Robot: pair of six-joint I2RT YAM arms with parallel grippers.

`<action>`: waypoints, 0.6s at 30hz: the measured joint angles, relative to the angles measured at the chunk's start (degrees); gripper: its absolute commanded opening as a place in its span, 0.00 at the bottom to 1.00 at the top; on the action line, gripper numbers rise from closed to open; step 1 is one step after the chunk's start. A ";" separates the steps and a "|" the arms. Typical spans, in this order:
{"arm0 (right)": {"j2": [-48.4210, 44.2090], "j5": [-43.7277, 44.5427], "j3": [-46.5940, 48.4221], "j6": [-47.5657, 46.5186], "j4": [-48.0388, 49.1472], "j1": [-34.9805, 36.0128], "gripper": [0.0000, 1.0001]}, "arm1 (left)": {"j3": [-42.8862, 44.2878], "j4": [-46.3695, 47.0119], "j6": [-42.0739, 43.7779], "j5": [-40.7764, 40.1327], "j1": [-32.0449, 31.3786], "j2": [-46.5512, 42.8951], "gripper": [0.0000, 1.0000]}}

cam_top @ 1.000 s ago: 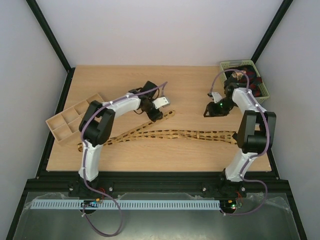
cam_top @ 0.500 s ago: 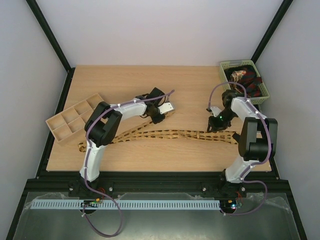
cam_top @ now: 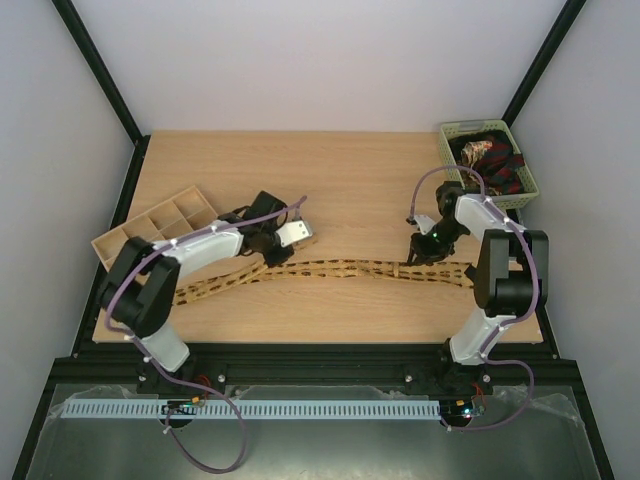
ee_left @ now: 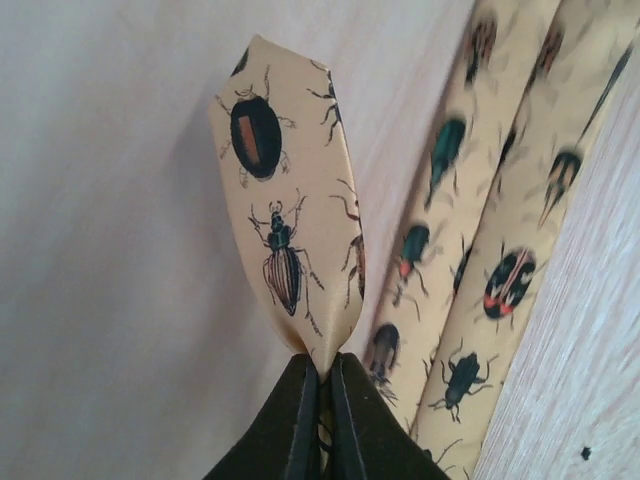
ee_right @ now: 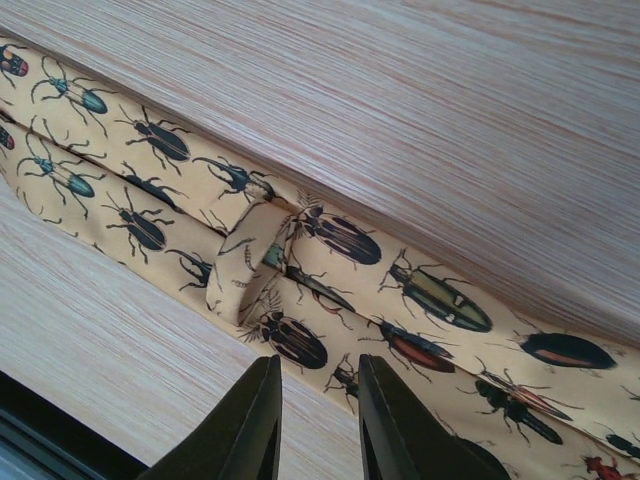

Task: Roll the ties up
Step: Pick up the tie from the center of the board.

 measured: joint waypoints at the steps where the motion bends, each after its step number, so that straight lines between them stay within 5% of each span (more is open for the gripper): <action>1: 0.00 -0.09 -0.04 0.00 0.00 0.07 0.22 | 0.04 0.26 0.09 0.13 0.26 -1.90 0.02; 6: 0.00 -0.04 -0.17 -0.02 0.07 0.15 0.22 | 1.05 3.39 1.42 1.97 -1.81 -6.36 0.02; 18: 0.00 0.20 -0.17 0.46 0.07 0.15 0.22 | -0.85 6.19 8.35 3.72 -5.95 2.84 0.02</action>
